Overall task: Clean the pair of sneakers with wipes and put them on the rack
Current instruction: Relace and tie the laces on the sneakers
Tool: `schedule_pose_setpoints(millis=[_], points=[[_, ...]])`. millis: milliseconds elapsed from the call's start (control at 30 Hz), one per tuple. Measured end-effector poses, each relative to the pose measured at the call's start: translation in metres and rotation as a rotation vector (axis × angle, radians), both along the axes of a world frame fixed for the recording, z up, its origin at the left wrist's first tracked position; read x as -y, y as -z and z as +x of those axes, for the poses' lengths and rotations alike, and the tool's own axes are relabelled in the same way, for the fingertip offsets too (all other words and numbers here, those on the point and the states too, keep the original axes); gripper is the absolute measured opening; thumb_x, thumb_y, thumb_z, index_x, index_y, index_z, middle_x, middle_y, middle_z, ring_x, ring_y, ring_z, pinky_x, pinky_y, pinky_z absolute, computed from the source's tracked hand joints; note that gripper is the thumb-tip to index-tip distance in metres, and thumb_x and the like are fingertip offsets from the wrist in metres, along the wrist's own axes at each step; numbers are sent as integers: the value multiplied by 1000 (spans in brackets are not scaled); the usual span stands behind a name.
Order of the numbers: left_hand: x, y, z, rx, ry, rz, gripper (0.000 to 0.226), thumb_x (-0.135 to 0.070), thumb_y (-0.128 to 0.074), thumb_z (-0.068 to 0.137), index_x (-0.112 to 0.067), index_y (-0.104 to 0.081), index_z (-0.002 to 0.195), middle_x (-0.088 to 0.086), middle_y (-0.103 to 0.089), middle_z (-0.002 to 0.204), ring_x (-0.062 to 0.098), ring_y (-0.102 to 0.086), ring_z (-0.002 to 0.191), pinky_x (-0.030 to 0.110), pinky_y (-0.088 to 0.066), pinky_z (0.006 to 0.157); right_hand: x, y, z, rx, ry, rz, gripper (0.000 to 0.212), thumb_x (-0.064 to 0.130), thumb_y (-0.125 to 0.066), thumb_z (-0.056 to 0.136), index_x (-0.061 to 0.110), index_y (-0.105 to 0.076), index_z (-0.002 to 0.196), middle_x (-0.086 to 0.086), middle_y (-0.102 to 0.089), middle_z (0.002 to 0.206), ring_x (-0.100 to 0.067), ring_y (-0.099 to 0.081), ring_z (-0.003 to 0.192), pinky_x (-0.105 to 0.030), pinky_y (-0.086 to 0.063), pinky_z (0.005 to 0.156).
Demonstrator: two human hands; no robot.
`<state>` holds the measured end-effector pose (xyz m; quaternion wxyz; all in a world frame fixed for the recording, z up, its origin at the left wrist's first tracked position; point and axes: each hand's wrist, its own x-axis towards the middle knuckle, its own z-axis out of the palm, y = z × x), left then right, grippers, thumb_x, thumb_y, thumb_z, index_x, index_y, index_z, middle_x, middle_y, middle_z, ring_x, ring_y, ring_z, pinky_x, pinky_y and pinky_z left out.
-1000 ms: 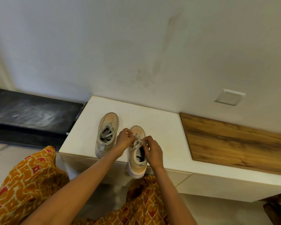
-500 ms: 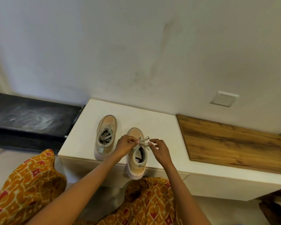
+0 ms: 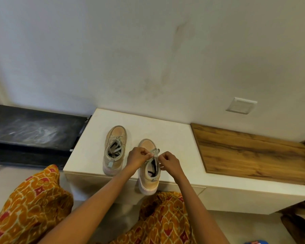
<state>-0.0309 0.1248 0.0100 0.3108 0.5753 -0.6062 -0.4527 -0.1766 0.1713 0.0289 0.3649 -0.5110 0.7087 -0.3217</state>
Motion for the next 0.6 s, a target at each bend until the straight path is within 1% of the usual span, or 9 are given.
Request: schedule_pose_setpoints(millis=[67, 133, 167, 233, 300, 367, 467, 533, 600], points=[[1, 0, -1, 9, -9, 16, 19, -29, -72, 79, -14, -71, 91, 1, -70, 93, 17, -64, 89, 35, -53, 84, 1, 2, 2, -119, -19, -50, 33, 44, -64, 83, 14, -55, 71, -1, -62, 72, -18, -61, 71, -30, -49, 67], [2, -1, -2, 21, -3, 37, 14, -29, -71, 80, -16, -70, 86, 1, -70, 92, 17, -64, 87, 36, -53, 83, 3, 5, 1, -196, -22, -69, 36, 44, -64, 83, 16, -53, 64, -2, -63, 68, -19, -61, 69, -33, -48, 67], [3, -2, -2, 19, 3, 56, 11, -28, -70, 80, -17, -69, 81, 1, -69, 90, 18, -64, 86, 37, -53, 82, 4, 6, 0, -188, -4, -56, 36, 42, -64, 83, 17, -51, 62, -5, -64, 68, -21, -64, 71, -36, -52, 70], [4, -4, -1, -1, 4, 117, 15, -24, -67, 82, -16, -63, 70, 4, -66, 82, 21, -61, 79, 37, -51, 79, 4, 8, -1, -89, 70, -27, 33, 36, -62, 81, 17, -47, 59, -10, -66, 69, -26, -67, 72, -46, -55, 75], [4, -7, -2, -14, -9, 172, 23, -20, -63, 83, -15, -56, 63, 6, -60, 72, 21, -55, 71, 35, -47, 71, 2, 7, 2, -2, 138, -10, 31, 29, -61, 81, 16, -46, 58, -10, -65, 67, -27, -69, 71, -50, -55, 77], [4, -8, -2, -31, -41, 217, 22, -17, -61, 83, -13, -55, 62, 7, -57, 70, 21, -53, 70, 32, -43, 67, 2, 4, 4, 72, 191, 10, 30, 22, -60, 83, 12, -44, 61, -12, -64, 70, -29, -70, 72, -49, -56, 76], [2, -10, -3, -83, -75, 280, 17, -15, -61, 82, -10, -57, 67, 10, -58, 74, 23, -54, 72, 32, -43, 67, 1, 4, 5, 176, 235, 32, 29, 17, -60, 85, 10, -41, 64, -16, -60, 74, -31, -69, 75, -47, -57, 76], [4, -10, -1, -85, -49, 283, 18, -14, -60, 83, -10, -56, 66, 10, -57, 74, 20, -53, 69, 31, -43, 66, 0, 3, 3, 184, 226, 33, 32, 19, -62, 87, 9, -42, 64, -15, -61, 74, -28, -69, 73, -44, -58, 76], [6, -11, 1, -94, -7, 294, 16, -14, -58, 86, -10, -58, 70, 11, -58, 79, 18, -53, 69, 29, -45, 66, -2, 1, 0, 168, 186, 35, 33, 25, -63, 88, 9, -46, 65, -15, -65, 77, -27, -69, 74, -43, -58, 76]])
